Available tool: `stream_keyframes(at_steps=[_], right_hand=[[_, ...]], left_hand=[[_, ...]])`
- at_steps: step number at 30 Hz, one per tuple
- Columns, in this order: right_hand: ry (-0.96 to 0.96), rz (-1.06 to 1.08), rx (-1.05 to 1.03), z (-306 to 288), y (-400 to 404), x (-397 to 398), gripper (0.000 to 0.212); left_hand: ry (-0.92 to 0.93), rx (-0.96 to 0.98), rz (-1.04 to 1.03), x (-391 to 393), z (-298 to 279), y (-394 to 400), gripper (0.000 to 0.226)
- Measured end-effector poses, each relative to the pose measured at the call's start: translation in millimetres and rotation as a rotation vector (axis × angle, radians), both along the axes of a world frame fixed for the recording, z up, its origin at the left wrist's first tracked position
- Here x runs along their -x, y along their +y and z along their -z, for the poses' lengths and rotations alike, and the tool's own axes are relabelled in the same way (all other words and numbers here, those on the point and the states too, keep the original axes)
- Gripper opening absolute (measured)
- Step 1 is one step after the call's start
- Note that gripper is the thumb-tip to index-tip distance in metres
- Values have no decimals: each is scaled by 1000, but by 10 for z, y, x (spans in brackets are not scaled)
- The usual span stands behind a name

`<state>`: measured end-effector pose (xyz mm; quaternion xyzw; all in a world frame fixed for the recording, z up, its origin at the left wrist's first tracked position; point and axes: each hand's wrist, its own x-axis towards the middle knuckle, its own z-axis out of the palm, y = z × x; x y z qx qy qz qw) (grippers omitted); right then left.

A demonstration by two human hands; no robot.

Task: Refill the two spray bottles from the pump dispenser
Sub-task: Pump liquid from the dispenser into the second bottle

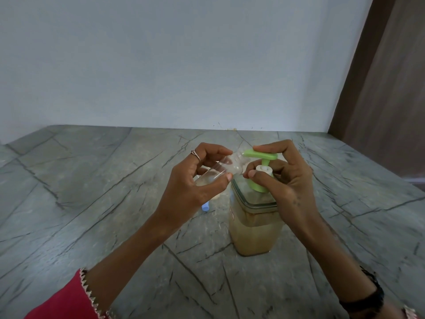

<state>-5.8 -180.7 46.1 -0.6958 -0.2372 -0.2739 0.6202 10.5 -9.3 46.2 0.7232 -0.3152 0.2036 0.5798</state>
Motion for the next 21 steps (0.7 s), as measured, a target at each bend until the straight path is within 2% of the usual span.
stream_keyframes(at_steps=[9,21], right_hand=[[44,-7,-55,-61,9,-21,16],[-27,-47,33,45,-31,-28,25]], left_hand=[[-26,-23,-11,-10,1,6,30],[-21,-14,-2,4,5,4,32]])
